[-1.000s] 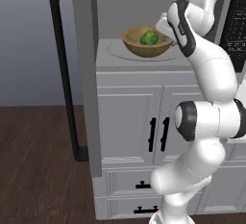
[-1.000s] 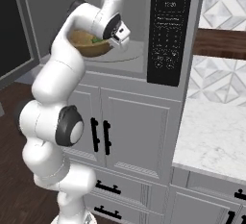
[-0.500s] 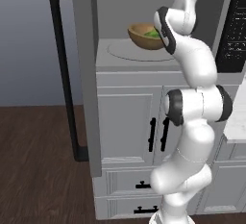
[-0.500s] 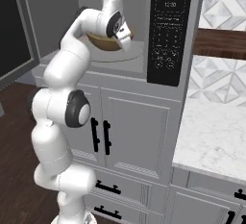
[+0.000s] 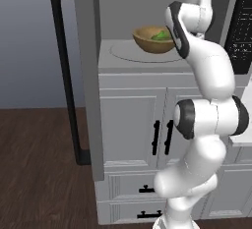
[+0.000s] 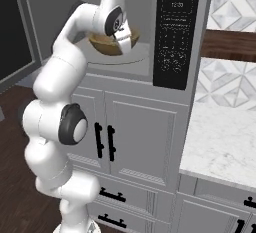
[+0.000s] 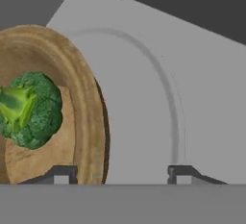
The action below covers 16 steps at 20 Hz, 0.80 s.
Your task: Pick the broccoli from the sink and place it in the bowl. Then pick the bowl and place it in the microwave. Then close the microwave door and press the start button.
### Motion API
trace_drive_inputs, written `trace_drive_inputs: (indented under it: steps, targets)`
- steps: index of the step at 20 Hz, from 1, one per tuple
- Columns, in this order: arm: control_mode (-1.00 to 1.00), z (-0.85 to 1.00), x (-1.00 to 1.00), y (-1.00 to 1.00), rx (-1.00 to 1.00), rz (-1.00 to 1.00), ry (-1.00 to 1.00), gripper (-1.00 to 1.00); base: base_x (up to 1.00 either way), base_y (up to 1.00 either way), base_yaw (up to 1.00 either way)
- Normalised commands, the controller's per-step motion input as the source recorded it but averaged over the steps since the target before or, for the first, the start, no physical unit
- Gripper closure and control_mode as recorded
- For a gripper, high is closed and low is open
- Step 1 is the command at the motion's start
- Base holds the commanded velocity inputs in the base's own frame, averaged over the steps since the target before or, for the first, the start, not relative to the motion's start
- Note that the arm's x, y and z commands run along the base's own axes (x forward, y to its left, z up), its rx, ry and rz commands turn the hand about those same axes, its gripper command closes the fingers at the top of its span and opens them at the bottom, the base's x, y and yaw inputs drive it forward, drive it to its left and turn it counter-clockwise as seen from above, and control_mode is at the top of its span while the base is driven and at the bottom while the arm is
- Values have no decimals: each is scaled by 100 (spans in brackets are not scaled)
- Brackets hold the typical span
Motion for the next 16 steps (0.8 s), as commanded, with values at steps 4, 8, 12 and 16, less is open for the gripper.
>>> trace_drive_inputs:
  steps: [4,8,12,16]
  targets:
    - [-100,-7,-100,-5,11,-5,-15,-100,0,0,0]
    - [-100,0,-100,-19,16,-1,-11,-100,0,0,0]
    - [-100,0,-100,-3,10,0,-10,-100,0,0,0]
    - [-100,-3,-100,20,1,0,-11,-100,0,0,0]
